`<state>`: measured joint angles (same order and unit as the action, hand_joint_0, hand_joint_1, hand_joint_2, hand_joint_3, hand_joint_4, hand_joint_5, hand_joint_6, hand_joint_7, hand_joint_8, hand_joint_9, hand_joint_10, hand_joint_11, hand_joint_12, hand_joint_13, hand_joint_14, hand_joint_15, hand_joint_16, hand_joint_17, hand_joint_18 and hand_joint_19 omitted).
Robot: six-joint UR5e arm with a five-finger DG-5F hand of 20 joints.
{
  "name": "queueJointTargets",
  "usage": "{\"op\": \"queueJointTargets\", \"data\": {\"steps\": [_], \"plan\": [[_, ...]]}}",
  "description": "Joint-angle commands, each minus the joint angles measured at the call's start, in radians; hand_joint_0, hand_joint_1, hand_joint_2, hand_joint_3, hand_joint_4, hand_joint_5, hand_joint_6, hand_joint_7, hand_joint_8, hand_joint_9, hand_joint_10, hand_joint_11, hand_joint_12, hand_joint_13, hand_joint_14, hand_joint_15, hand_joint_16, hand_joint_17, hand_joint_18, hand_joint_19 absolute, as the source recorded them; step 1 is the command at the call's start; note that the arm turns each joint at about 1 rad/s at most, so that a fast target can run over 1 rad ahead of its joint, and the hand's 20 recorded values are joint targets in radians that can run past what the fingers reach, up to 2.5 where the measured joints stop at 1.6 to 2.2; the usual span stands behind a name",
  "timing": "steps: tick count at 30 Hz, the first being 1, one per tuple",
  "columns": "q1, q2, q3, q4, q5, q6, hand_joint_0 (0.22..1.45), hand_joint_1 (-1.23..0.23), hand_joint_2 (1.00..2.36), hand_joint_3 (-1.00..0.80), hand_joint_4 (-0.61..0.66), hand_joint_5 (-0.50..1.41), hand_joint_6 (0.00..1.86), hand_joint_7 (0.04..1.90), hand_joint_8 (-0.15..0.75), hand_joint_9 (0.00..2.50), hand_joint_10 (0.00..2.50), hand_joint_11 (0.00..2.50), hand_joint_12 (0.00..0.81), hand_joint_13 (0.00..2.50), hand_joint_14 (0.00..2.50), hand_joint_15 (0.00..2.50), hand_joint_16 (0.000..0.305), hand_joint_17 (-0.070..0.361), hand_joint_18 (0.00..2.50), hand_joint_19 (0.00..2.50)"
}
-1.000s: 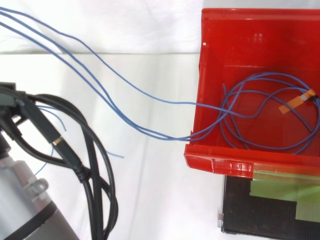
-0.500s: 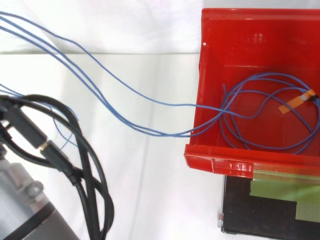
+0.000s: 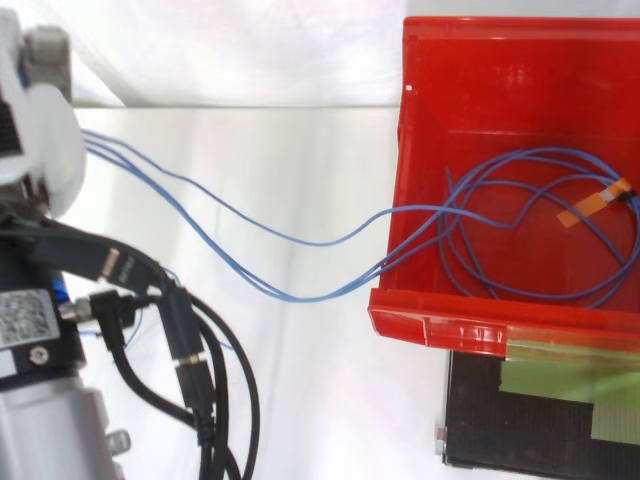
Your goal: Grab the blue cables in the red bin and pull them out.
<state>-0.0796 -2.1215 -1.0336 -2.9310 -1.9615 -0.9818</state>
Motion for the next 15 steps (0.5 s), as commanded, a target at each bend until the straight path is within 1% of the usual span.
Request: {"op": "queueJointTargets", "data": {"steps": [1,2,3,5,8,15], "plan": [[0.007,0.0,0.001,-0.119,0.047,0.145,0.81,-0.75,1.0,-1.0,0.14,0.77,0.66,0.7,0.313,0.73,0.55,1.51,0.346,0.89,2.38,0.95,0.041,0.092,0.8,1.17],[0.009,0.0,0.0,-0.129,0.056,0.176,0.81,-0.75,1.0,-1.0,0.14,0.77,0.66,0.7,0.306,0.73,0.55,1.51,0.35,0.89,2.38,0.94,0.041,0.093,0.8,1.16],[0.011,0.0,0.0,-0.134,0.061,0.189,0.81,-0.74,1.0,-1.0,0.14,0.77,0.66,0.7,0.307,0.73,0.55,1.51,0.35,0.89,2.38,0.95,0.041,0.093,0.8,1.17],[0.015,0.0,0.0,-0.142,0.078,0.246,0.8,-0.73,1.0,-1.0,0.15,0.77,0.65,0.71,0.316,0.73,0.55,1.51,0.351,0.89,2.39,0.95,0.041,0.093,0.8,1.17],[0.015,0.0,0.0,-0.142,0.078,0.26,0.79,-0.72,1.0,-1.0,0.15,0.76,0.61,0.71,0.317,0.74,0.53,1.51,0.361,0.89,2.38,0.95,0.042,0.095,0.79,1.16],[0.017,0.0,0.0,-0.145,0.078,0.26,0.76,-0.68,1.0,-1.0,0.16,0.76,0.55,0.73,0.325,0.74,0.48,1.55,0.362,0.88,2.37,0.94,0.044,0.099,0.78,1.14]]}}
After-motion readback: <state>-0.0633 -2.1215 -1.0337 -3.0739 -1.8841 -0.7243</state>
